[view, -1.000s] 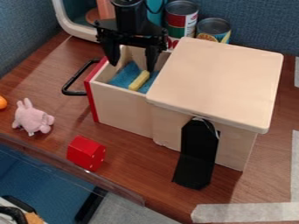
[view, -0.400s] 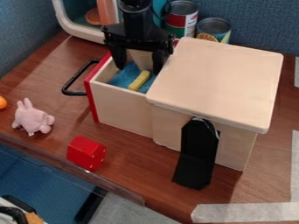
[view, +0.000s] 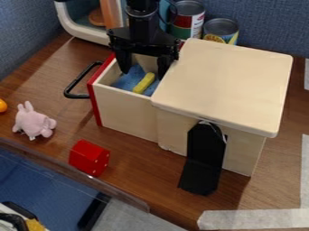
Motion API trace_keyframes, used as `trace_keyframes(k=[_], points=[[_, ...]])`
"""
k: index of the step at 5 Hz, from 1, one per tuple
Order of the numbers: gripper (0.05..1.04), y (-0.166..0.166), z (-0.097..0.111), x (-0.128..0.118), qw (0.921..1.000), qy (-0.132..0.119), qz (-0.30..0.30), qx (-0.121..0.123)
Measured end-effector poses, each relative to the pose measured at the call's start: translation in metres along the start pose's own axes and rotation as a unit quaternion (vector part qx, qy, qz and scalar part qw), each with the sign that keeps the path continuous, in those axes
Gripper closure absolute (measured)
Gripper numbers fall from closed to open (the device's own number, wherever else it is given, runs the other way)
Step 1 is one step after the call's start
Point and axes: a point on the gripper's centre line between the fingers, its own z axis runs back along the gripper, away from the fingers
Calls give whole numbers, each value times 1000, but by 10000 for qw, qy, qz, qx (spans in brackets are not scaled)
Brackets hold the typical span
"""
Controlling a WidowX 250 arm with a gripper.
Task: Remove the yellow object from the drawer
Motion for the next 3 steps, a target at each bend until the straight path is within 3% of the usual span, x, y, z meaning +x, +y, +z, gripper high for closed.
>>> trace_keyframes(k=[3], points=[[83,10,-15,4,9999,106,66,92]])
